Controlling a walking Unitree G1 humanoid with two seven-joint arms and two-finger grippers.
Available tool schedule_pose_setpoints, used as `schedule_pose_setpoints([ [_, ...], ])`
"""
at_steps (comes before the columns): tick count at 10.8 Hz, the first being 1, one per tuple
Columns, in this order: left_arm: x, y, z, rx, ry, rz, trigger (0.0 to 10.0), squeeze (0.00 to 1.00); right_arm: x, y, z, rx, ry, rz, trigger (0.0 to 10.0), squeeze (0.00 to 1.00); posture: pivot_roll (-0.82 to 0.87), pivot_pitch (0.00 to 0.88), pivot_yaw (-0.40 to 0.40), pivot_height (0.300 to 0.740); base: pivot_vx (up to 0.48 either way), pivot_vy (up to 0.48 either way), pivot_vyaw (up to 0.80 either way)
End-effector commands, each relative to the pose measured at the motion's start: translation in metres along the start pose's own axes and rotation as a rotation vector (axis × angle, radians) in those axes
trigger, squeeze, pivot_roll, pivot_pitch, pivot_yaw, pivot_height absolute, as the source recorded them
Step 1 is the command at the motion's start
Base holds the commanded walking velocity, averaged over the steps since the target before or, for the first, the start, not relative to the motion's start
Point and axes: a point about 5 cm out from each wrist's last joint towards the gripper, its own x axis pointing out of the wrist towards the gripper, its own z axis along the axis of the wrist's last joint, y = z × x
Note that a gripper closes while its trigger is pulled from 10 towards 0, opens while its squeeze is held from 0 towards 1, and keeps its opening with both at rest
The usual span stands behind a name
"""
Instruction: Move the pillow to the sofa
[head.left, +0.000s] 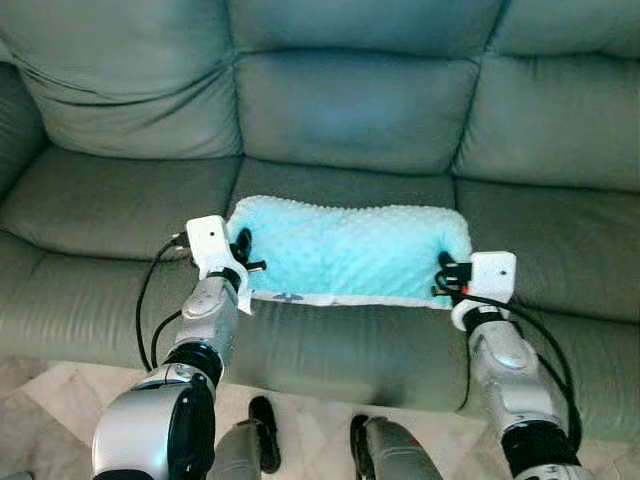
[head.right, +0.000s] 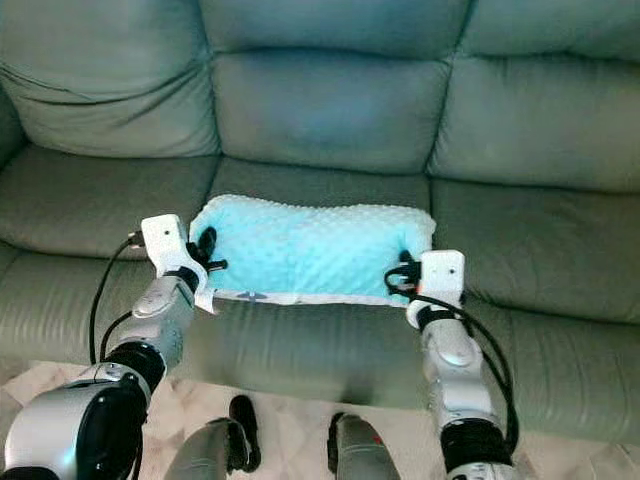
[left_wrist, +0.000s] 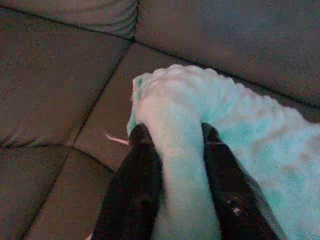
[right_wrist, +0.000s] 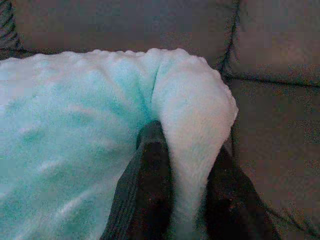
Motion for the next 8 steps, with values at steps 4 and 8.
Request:
schedule_pose_setpoints([
  [4,-0.006,0.006,-0.013,0.000,0.044,0.006,10.0,1.00,-0.012,0.005,-0.014,0.012,0.024,0.027,10.0,1.00,-0.27,0.365,0.041,0.740,0.000,0.000,0.00],
  [8,-0.014,0.013,-0.027,0.002,0.068,0.016,10.0,1.00,-0.026,0.011,-0.032,0.021,0.077,0.062,10.0,1.00,-0.26,0.361,0.039,0.740,0.000,0.000,0.00],
])
